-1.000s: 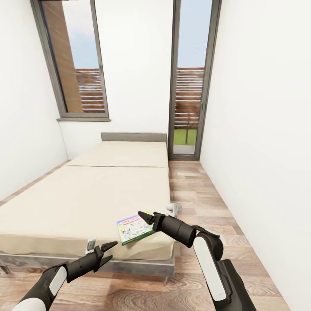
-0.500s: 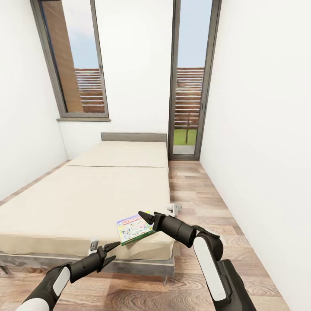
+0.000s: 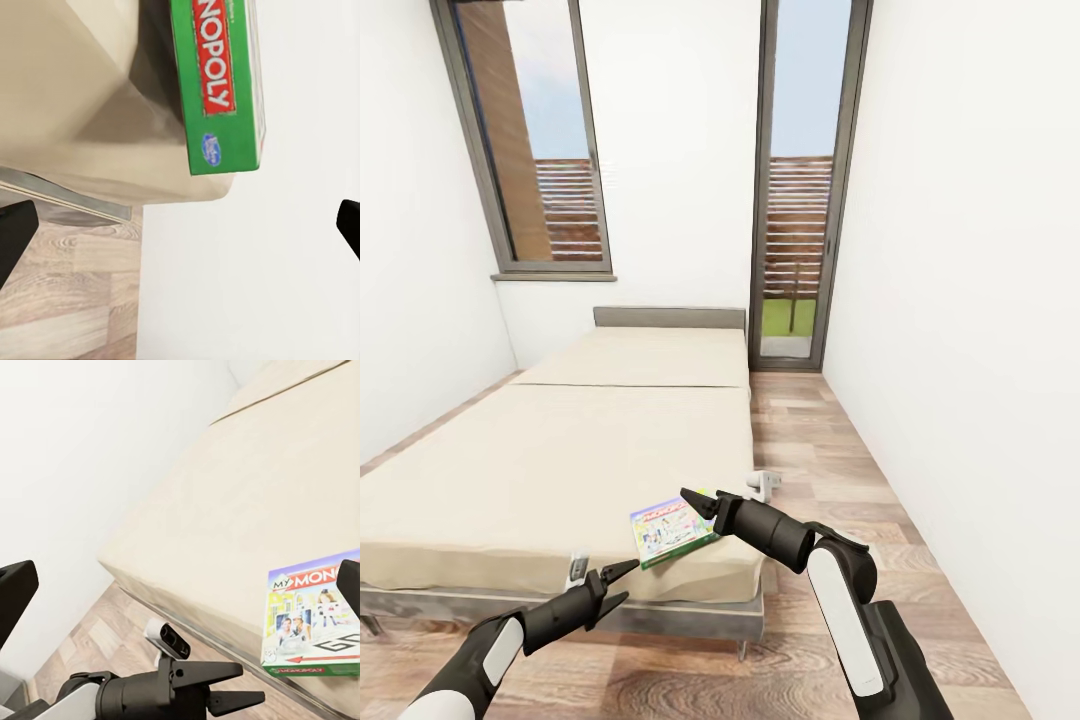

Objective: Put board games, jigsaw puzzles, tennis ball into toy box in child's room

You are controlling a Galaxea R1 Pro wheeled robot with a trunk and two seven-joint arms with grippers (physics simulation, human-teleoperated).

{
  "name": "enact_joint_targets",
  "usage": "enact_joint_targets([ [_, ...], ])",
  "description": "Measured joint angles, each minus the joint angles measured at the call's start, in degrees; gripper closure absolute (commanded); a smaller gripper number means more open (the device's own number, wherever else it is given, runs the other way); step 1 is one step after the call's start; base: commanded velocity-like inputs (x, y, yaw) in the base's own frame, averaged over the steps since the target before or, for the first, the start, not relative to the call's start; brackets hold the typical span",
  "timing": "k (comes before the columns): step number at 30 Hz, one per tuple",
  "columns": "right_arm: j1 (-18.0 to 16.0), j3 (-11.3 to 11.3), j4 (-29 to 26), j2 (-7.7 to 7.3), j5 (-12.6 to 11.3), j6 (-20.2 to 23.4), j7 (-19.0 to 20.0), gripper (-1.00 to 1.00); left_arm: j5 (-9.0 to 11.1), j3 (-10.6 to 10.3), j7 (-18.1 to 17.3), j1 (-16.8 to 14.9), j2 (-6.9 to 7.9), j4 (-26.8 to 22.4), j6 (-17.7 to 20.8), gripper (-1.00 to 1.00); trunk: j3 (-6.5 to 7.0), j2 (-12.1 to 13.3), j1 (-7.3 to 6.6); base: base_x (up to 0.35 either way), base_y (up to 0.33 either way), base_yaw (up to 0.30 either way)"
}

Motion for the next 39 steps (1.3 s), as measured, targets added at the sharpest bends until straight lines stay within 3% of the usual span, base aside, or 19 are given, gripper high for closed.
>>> enact_joint_targets([
  [39, 0.0, 0.0, 0.0, 0.00, 0.0, 0.0, 0.0, -1.00, -0.2, -0.1, 0.0, 0.0, 0.02, 0.0, 0.3, -1.00, 0.00, 0.0, 0.00, 0.045, -0.031, 0.000],
])
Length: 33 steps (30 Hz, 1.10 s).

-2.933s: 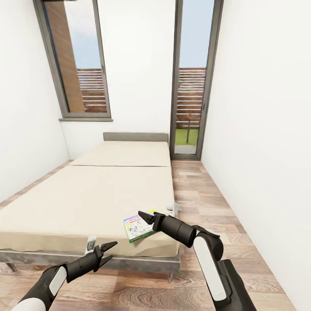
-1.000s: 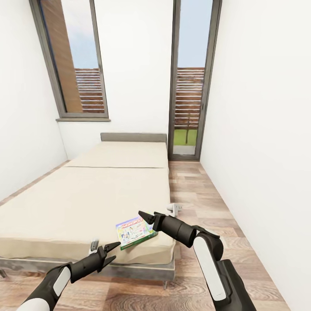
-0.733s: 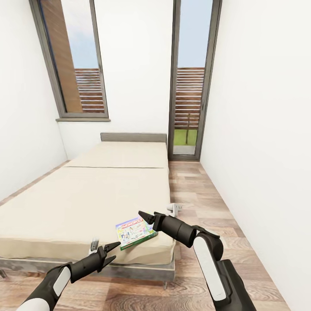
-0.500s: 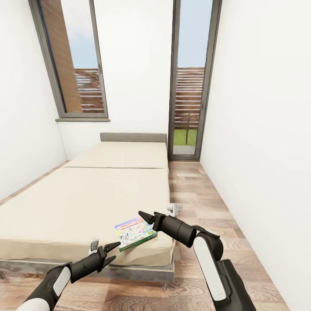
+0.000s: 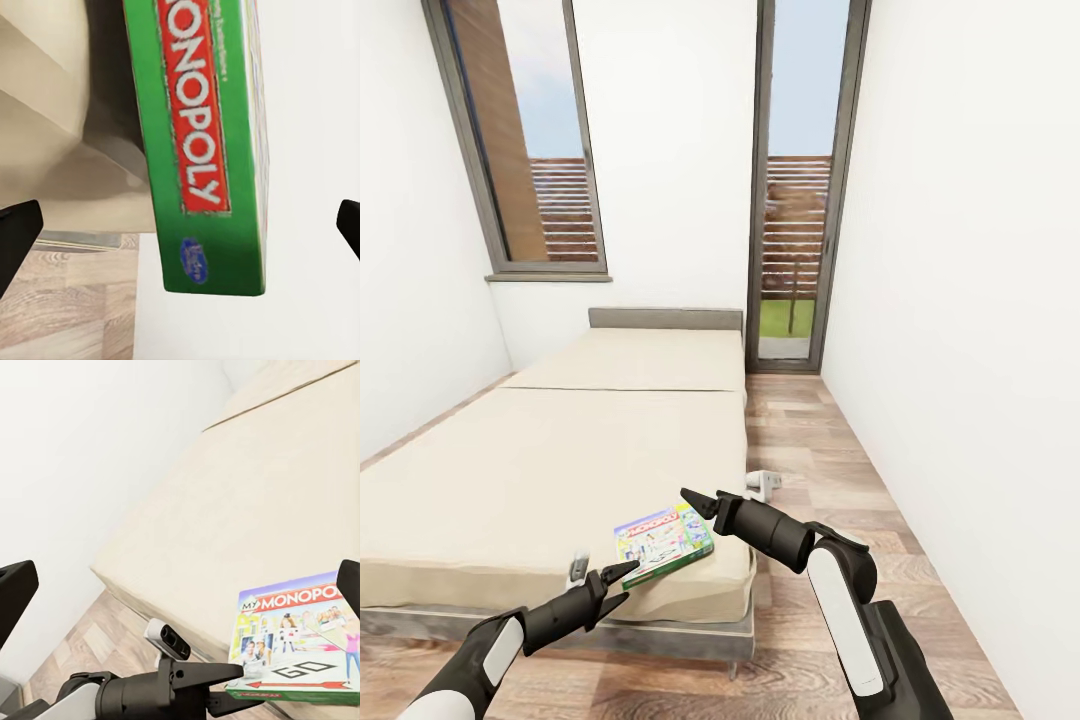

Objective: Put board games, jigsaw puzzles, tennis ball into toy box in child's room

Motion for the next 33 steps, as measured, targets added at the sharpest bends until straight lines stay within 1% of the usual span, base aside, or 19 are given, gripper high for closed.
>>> enact_joint_targets([
  [33, 0.0, 0.0, 0.0, 0.00, 0.0, 0.0, 0.0, -1.00, 0.1, 0.0, 0.0, 0.0, -0.01, 0.0, 0.0, -1.00, 0.00, 0.0, 0.00, 0.000, 0.000, 0.000],
])
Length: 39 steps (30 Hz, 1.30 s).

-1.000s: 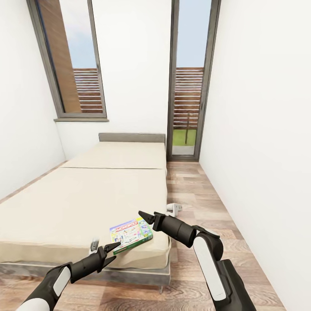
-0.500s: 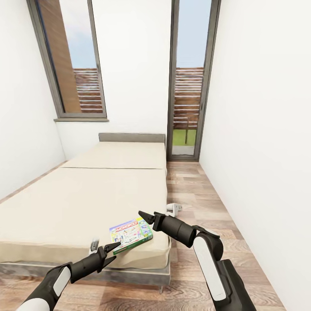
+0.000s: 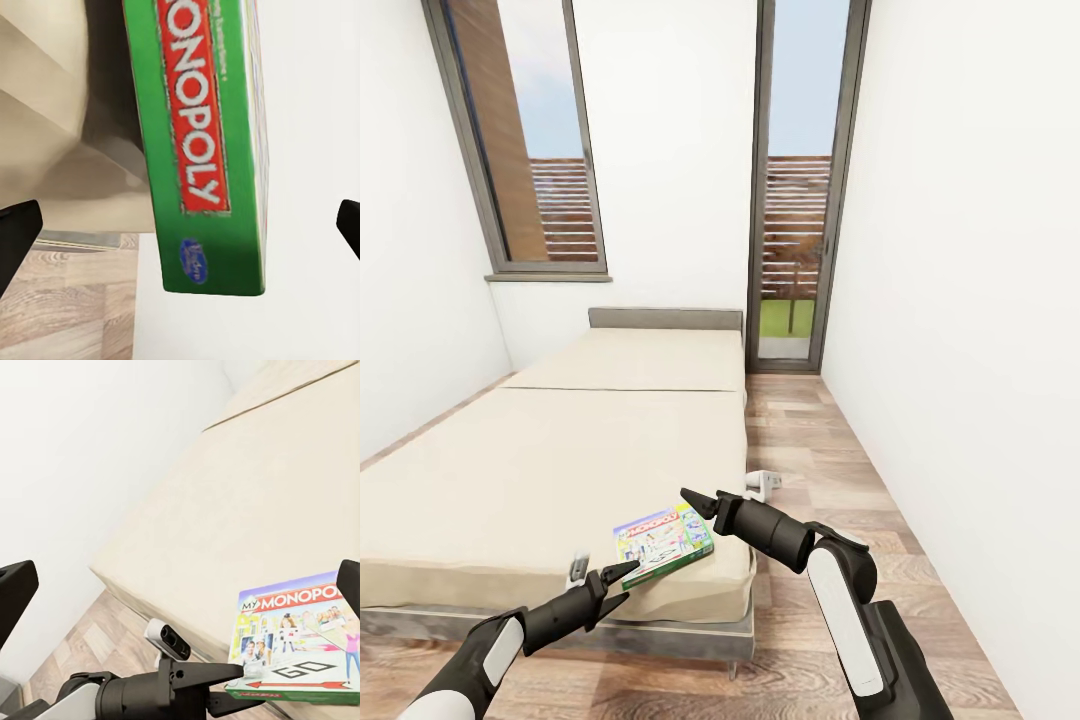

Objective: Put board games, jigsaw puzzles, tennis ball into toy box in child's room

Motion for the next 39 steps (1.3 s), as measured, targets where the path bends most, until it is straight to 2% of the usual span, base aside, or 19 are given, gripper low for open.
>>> enact_joint_targets([
  [7, 0.0, 0.0, 0.0, 0.00, 0.0, 0.0, 0.0, -1.00, 0.2, 0.1, 0.0, 0.0, -0.01, 0.0, -0.3, -1.00, 1.08, 2.4, -1.31, 0.000, 0.000, 0.000],
  [39, 0.0, 0.0, 0.0, 0.00, -0.1, 0.0, 0.0, -1.00, 0.2, 0.1, 0.0, 0.0, -0.01, 0.0, -0.3, -1.00, 1.08, 2.4, -1.32, 0.000, 0.000, 0.000],
])
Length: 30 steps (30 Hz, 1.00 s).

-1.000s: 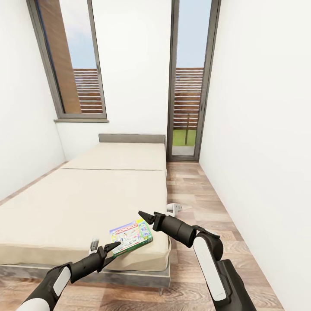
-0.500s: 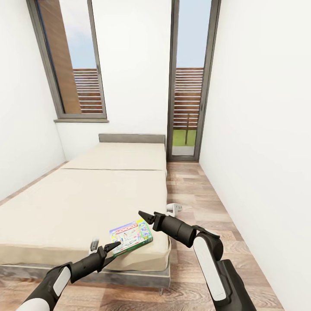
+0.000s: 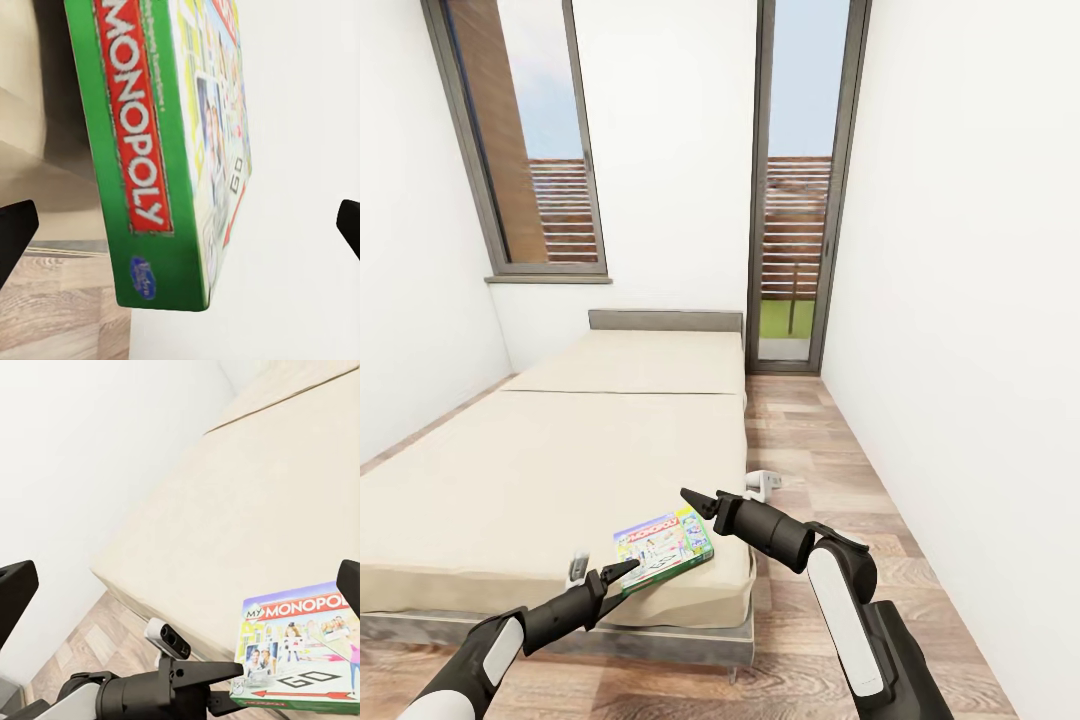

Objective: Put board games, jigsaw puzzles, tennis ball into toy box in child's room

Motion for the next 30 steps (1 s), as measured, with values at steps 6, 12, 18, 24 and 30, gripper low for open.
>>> enact_joint_targets([
  [6, 0.0, 0.0, 0.0, 0.00, 0.0, 0.0, 0.0, -1.00, 0.0, 0.0, 0.0, 0.0, 0.00, 0.0, 0.0, -1.00, 0.00, 0.0, 0.00, 0.000, 0.000, 0.000],
  [12, 0.0, 0.0, 0.0, 0.00, 0.0, 0.0, 0.0, -1.00, 0.3, 0.0, 0.0, 0.0, 0.00, 0.0, 0.3, 1.00, 0.00, 0.0, 0.00, 0.000, 0.000, 0.000],
  [18, 0.0, 0.0, 0.0, 0.00, 0.0, 0.0, 0.0, -1.00, 0.6, 0.0, 0.0, 0.0, -0.01, 0.0, 0.5, 1.00, 0.00, 0.0, 0.00, 0.000, 0.000, 0.000],
  [24, 0.0, 0.0, 0.0, 0.00, 0.0, 0.0, 0.0, -1.00, 0.4, 0.0, 0.0, 0.0, 0.00, 0.0, 0.4, 1.00, 0.00, 0.0, 0.00, 0.000, 0.000, 0.000],
  [30, 0.0, 0.0, 0.0, 0.00, 0.0, 0.0, 0.0, -1.00, 0.4, 0.0, 0.0, 0.0, 0.00, 0.0, 0.3, 1.00, 0.00, 0.0, 0.00, 0.000, 0.000, 0.000],
])
